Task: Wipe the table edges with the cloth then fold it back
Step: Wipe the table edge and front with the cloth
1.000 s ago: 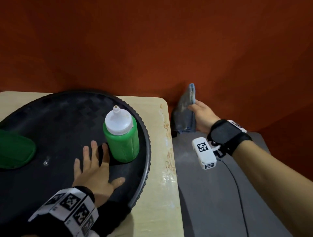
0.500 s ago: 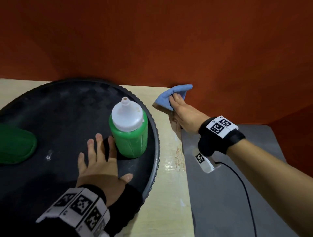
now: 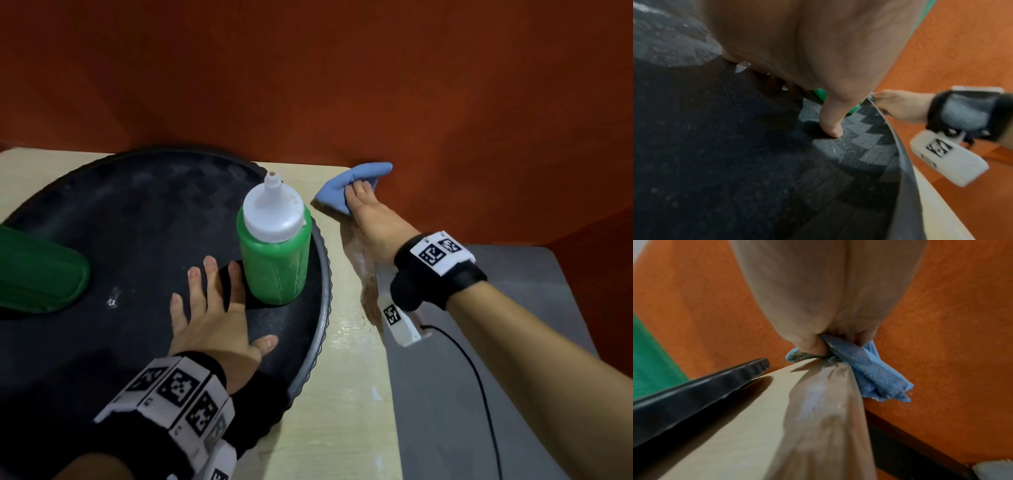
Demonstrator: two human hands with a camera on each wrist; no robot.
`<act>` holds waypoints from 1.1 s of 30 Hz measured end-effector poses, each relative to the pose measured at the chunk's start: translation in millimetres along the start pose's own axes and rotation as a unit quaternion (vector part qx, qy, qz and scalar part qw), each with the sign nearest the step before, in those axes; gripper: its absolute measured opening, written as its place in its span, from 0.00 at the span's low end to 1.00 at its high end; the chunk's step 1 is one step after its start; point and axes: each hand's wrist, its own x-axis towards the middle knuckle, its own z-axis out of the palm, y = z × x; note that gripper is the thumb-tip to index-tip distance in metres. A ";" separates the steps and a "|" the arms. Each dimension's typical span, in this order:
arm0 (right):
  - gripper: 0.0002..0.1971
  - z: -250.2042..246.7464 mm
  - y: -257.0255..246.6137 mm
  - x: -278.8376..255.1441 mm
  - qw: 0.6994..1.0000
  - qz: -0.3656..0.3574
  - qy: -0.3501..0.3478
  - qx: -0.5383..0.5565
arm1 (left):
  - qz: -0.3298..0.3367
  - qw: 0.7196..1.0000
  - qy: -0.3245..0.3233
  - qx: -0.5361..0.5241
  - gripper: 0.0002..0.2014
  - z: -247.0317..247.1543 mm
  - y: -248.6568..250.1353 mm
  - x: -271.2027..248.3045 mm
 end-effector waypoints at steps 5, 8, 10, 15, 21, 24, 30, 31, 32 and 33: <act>0.31 -4.9 5.0 12.1 0.999 -0.014 -0.003 0.029 | -0.001 1.000 -0.004 0.000 0.53 0.2 -0.4 0.4; 0.31 -3.6 6.0 5.4 0.999 -0.023 0.002 0.023 | 0.003 1.000 -0.010 -0.003 0.53 0.4 -1.4 0.4; 0.33 5.5 10.0 -14.5 0.999 -0.040 -0.015 0.003 | 0.004 1.000 -0.007 -0.001 0.53 0.3 -1.8 1.0; 0.32 1.2 11.2 -7.5 0.998 -0.051 -0.012 0.022 | 0.003 1.000 -0.006 0.002 0.53 1.6 -1.0 0.4; 0.32 5.4 4.2 -12.4 1.000 -0.018 -0.011 0.003 | 0.006 1.000 -0.003 0.000 0.53 2.4 -2.9 0.7; 0.32 2.3 4.4 -8.0 1.000 -0.028 -0.014 0.007 | 0.004 1.000 -0.005 0.002 0.53 2.8 -2.4 1.1; 0.31 4.4 -4.2 -1.4 1.000 0.004 0.004 -0.009 | 0.007 1.000 -0.010 -0.005 0.53 3.5 -3.6 1.0; 0.33 8.8 -2.8 -9.0 1.000 0.004 -0.009 -0.014 | 0.006 1.000 -0.008 -0.003 0.53 3.0 -3.5 1.9; 0.36 11.0 -1.7 -14.2 1.000 -0.001 -0.024 -0.019 | 0.004 1.000 -0.007 -0.002 0.53 3.2 -3.8 1.8; 0.37 9.4 -0.6 -14.0 0.999 -0.005 -0.035 -0.023 | 0.003 1.000 -0.007 -0.001 0.53 3.3 -3.6 1.5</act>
